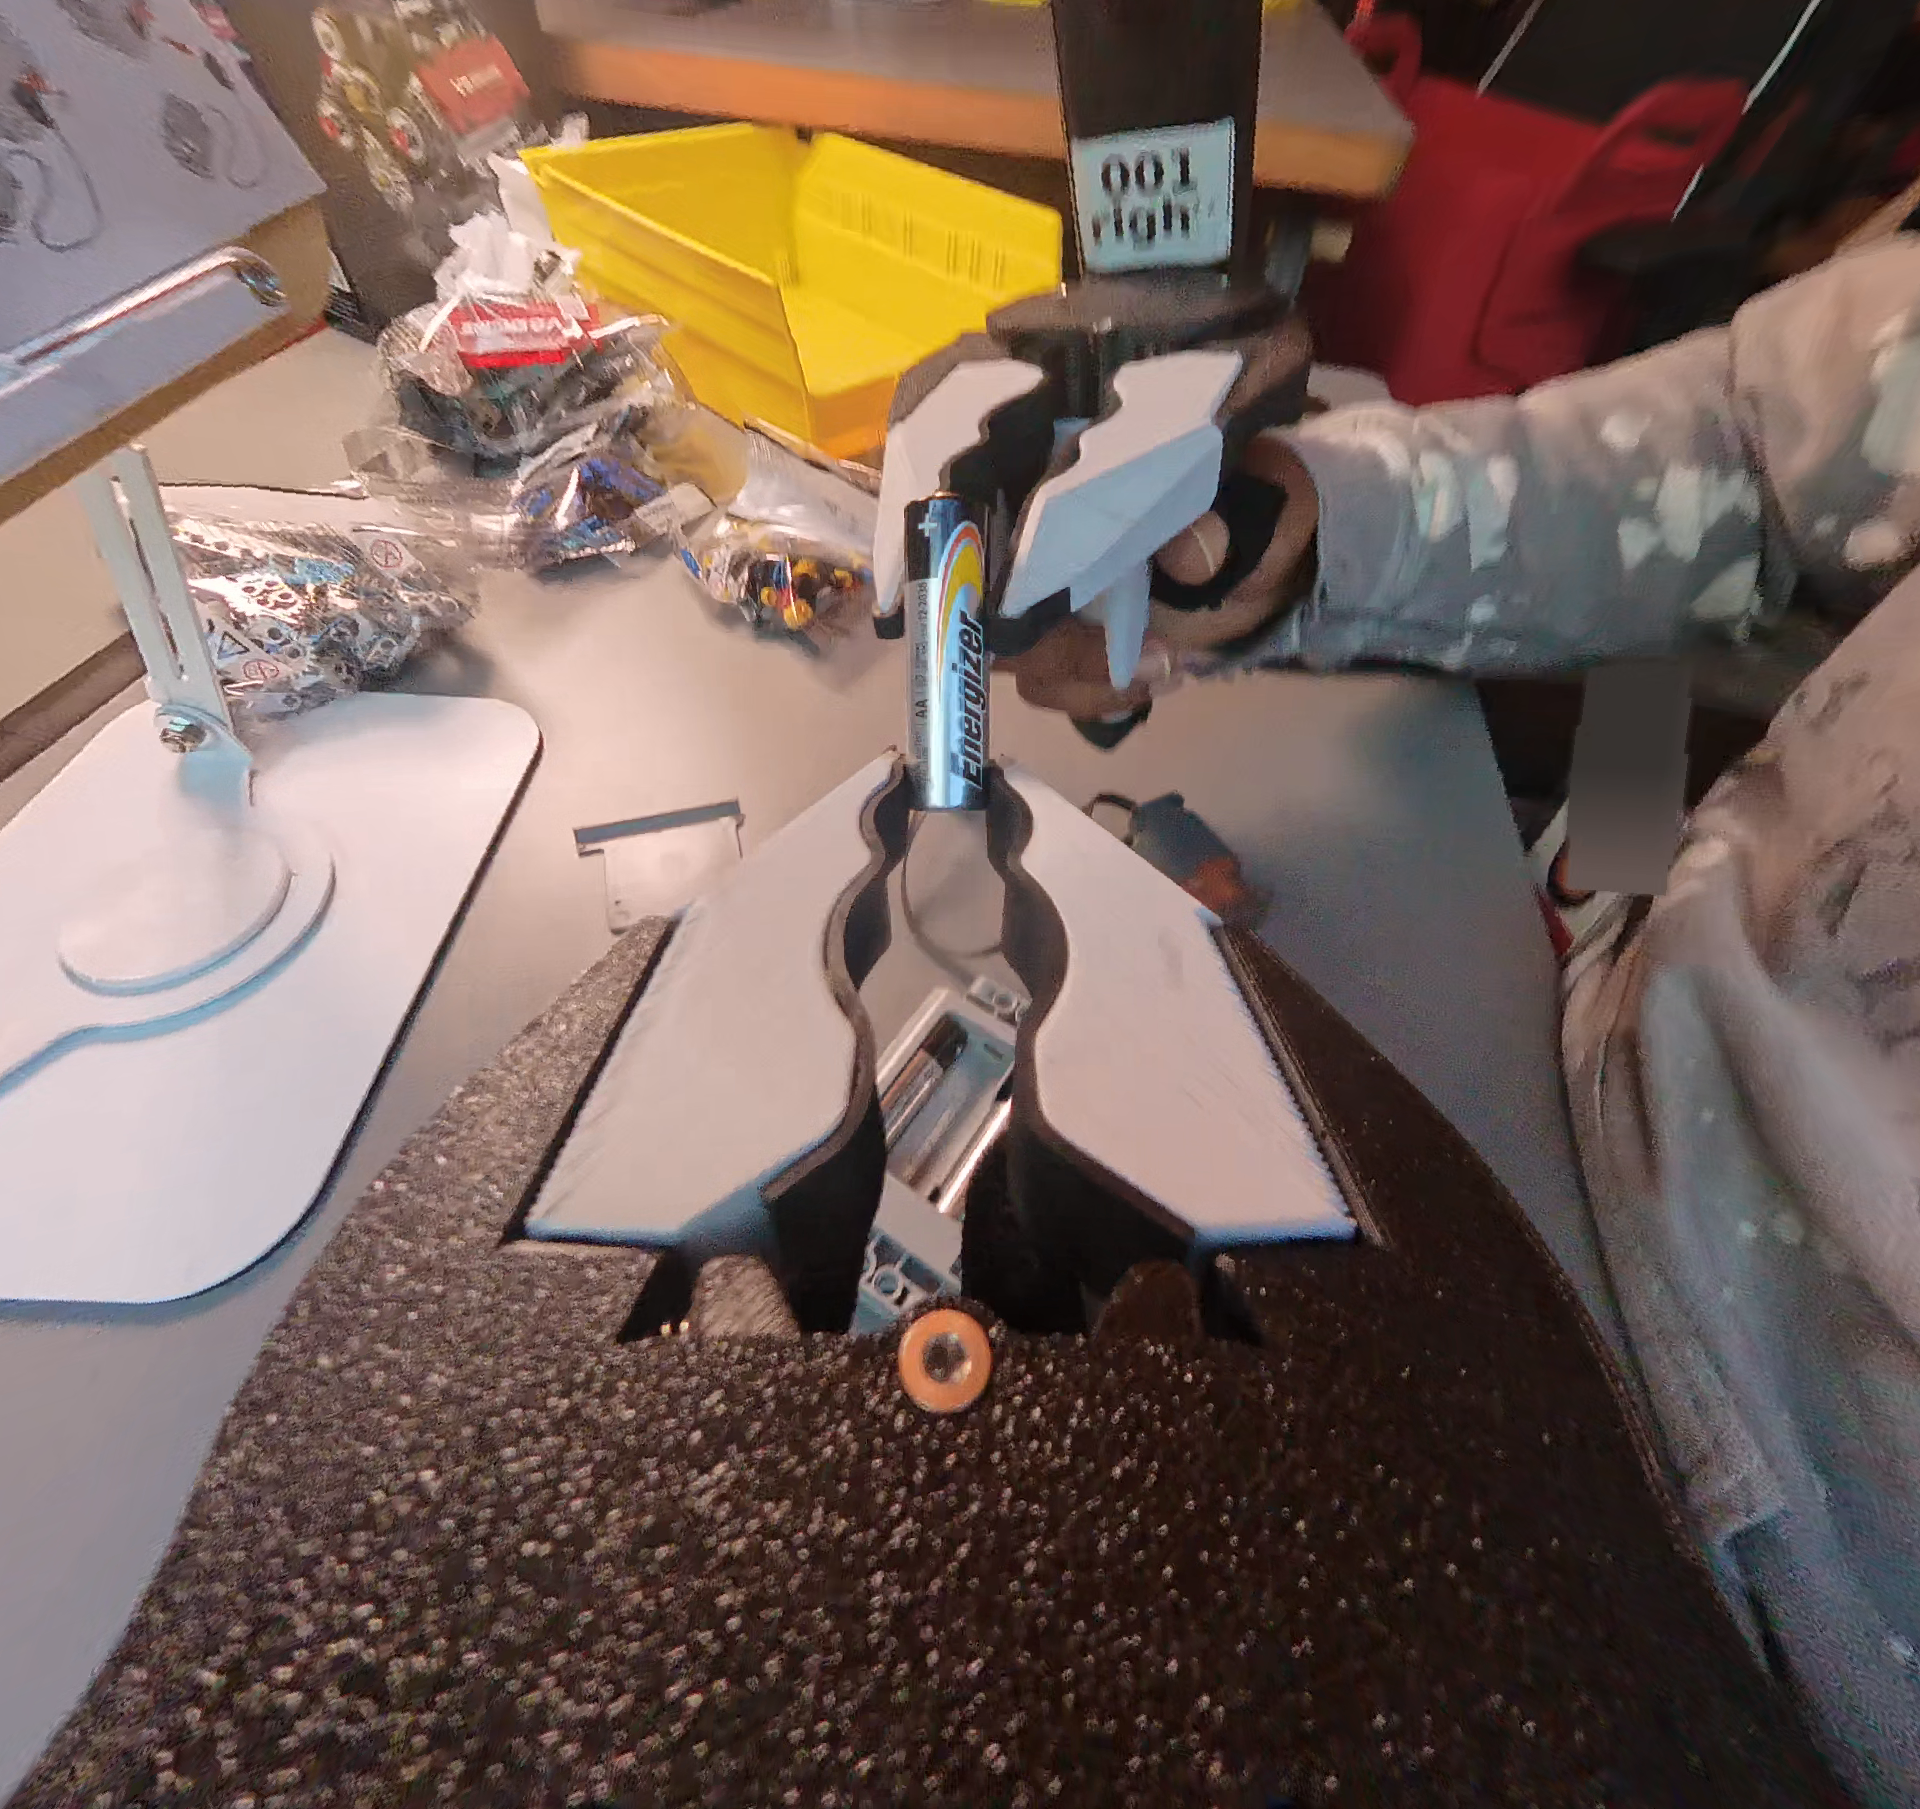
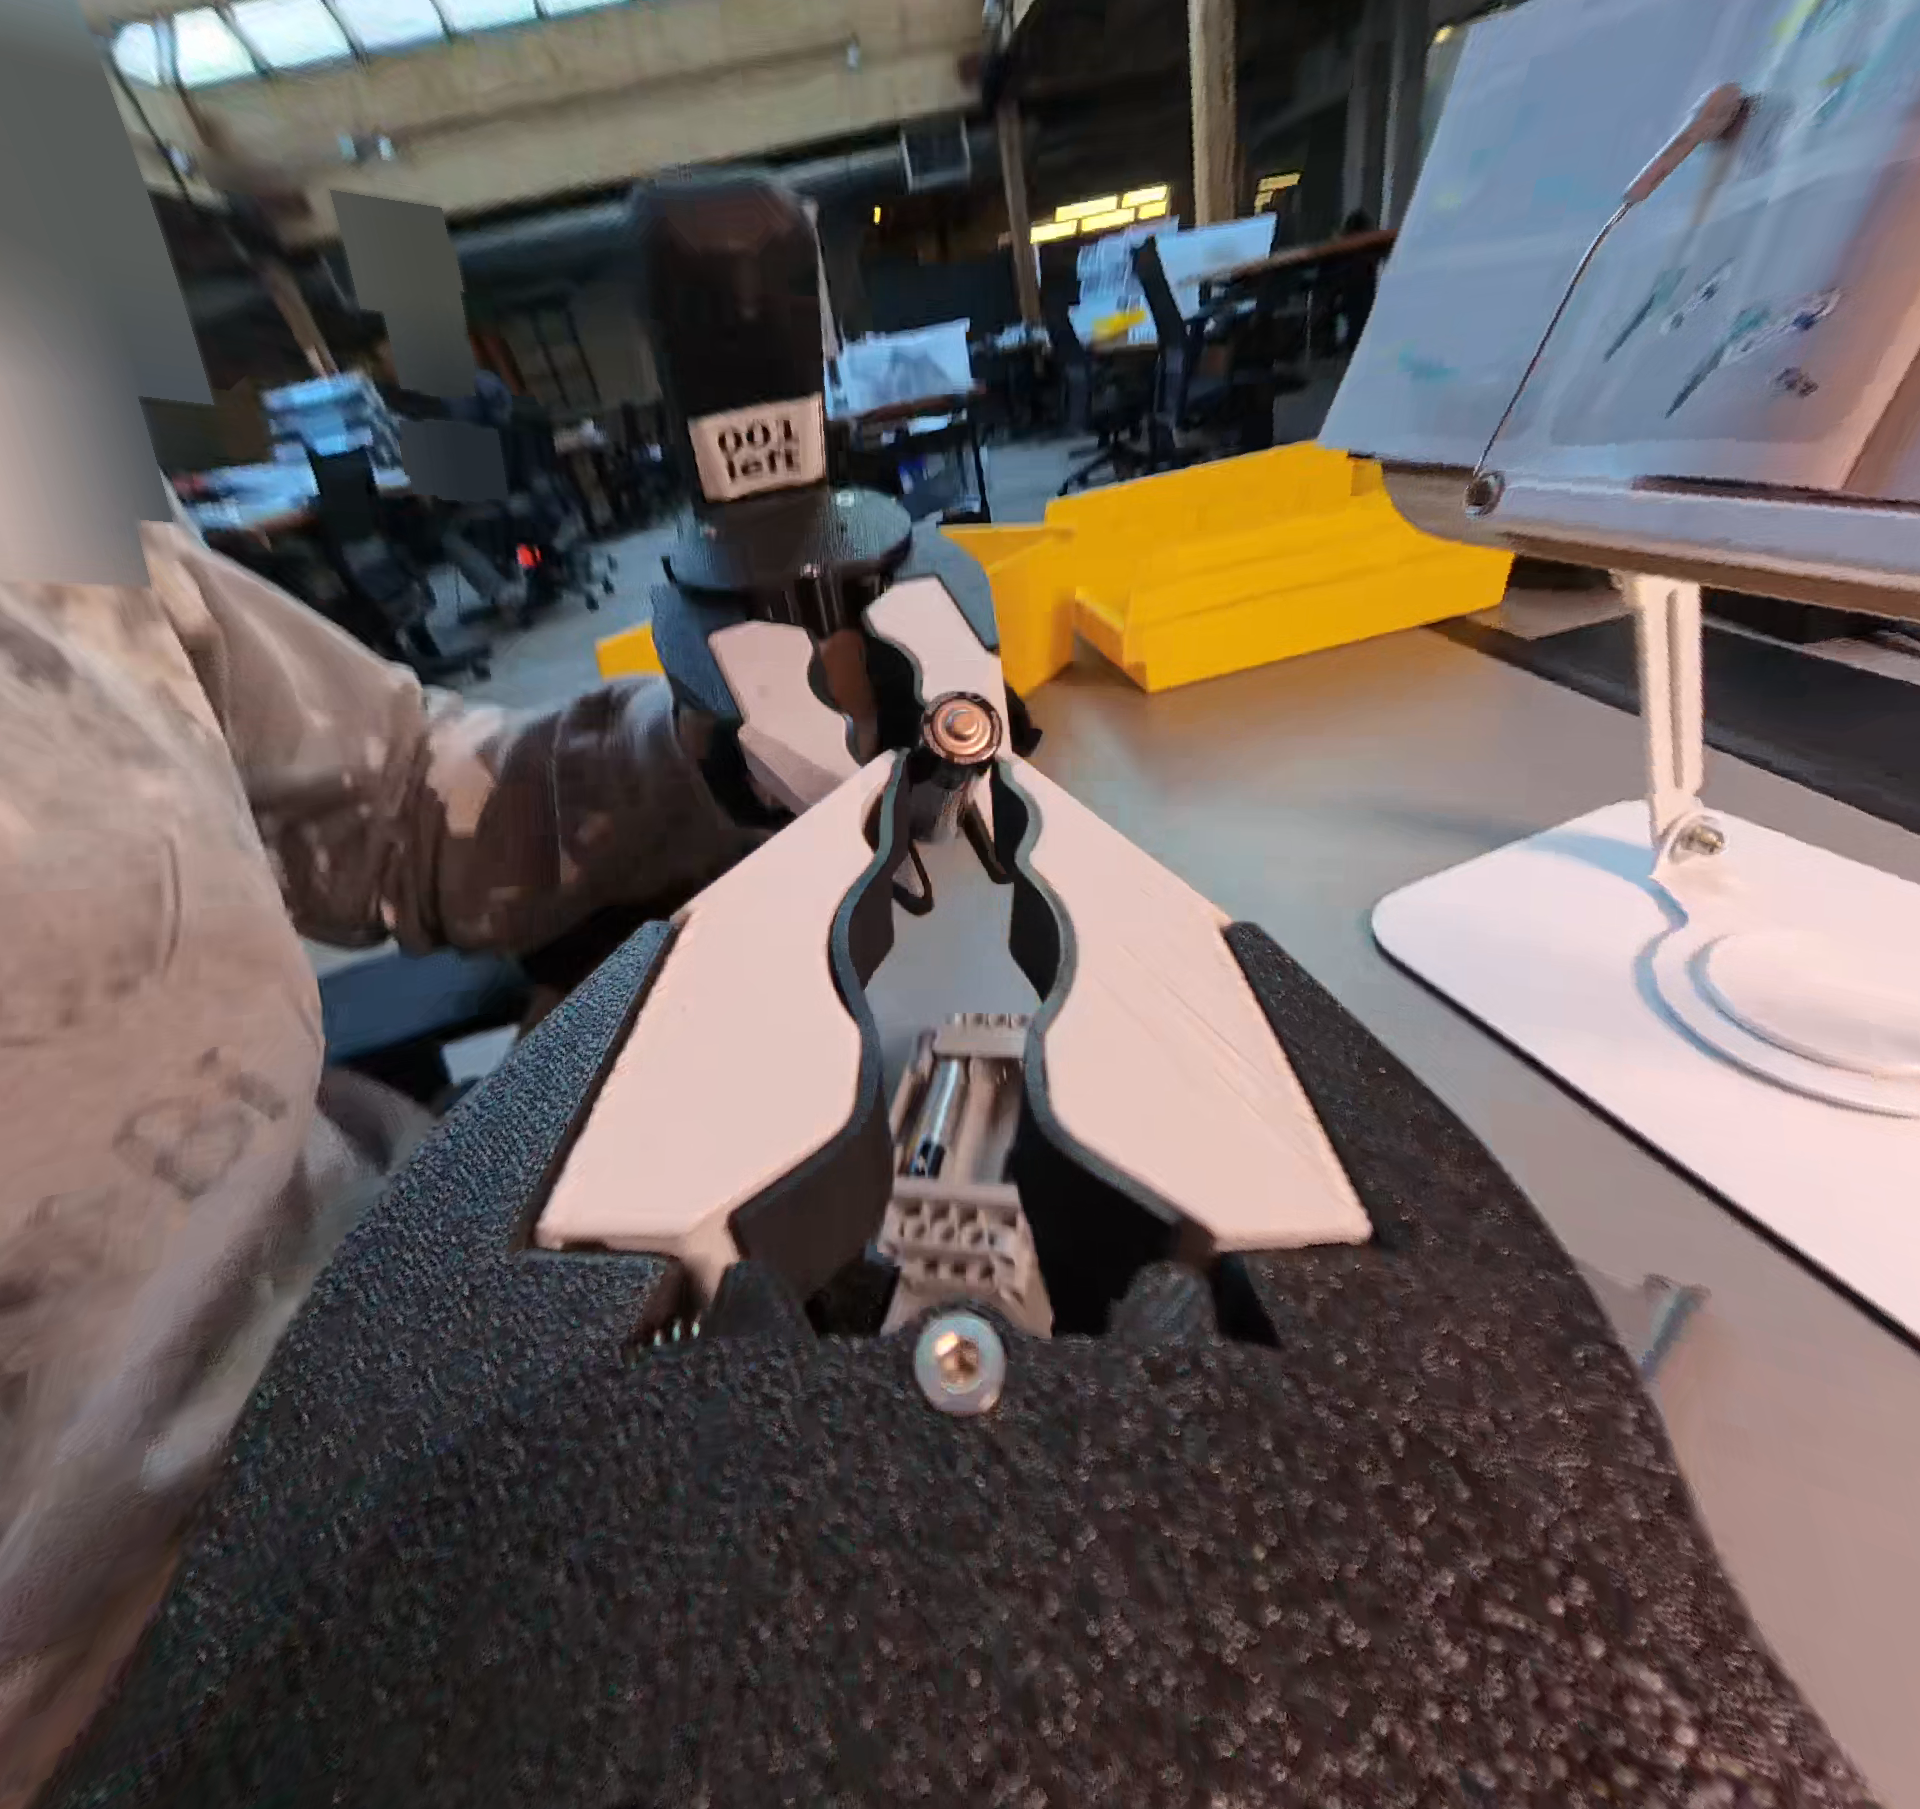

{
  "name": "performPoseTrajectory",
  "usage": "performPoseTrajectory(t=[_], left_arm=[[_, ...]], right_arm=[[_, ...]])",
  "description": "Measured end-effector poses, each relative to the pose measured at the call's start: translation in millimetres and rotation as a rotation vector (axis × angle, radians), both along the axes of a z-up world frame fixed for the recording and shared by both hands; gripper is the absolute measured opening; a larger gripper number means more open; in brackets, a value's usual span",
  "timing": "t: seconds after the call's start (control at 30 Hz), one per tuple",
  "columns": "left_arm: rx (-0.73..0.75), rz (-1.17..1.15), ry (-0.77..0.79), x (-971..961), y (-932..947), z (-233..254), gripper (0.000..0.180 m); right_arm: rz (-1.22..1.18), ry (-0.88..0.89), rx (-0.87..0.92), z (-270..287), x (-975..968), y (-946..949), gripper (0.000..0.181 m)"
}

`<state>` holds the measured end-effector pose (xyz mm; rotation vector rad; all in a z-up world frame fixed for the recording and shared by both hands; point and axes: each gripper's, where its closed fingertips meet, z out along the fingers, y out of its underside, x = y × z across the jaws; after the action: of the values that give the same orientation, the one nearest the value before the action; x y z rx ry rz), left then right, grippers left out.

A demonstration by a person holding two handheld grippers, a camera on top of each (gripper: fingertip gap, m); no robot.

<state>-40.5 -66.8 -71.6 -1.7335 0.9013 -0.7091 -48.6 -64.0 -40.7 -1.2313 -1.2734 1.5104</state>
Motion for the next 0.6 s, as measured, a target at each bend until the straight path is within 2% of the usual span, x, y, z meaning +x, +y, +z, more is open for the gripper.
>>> performPoseTrajectory(t=[0.07, 0.2, 0.37, 0.43, 0.6], left_arm=[[-0.009, -0.047, 0.097, 1, -9, -17, 0.011], [-0.067, -0.139, 0.168, 5, -26, -42, 0.011], [-0.101, -0.167, 0.222, 4, -35, -60, 0.010], [-0.111, -0.174, 0.211, 4, -38, -61, 0.010], [-0.126, -0.167, 0.202, 3, -39, -67, 0.010]], right_arm=[[0.034, -0.106, 0.109, -17, 9, -7, 0.014], [0.106, -0.274, 0.244, -45, 18, -22, 0.010], [0.131, -0.277, 0.212, -53, 18, -29, 0.021], [0.151, -0.301, 0.223, -59, 18, -32, 0.014], [0.153, -0.322, 0.261, -65, 16, -34, 0.013]])
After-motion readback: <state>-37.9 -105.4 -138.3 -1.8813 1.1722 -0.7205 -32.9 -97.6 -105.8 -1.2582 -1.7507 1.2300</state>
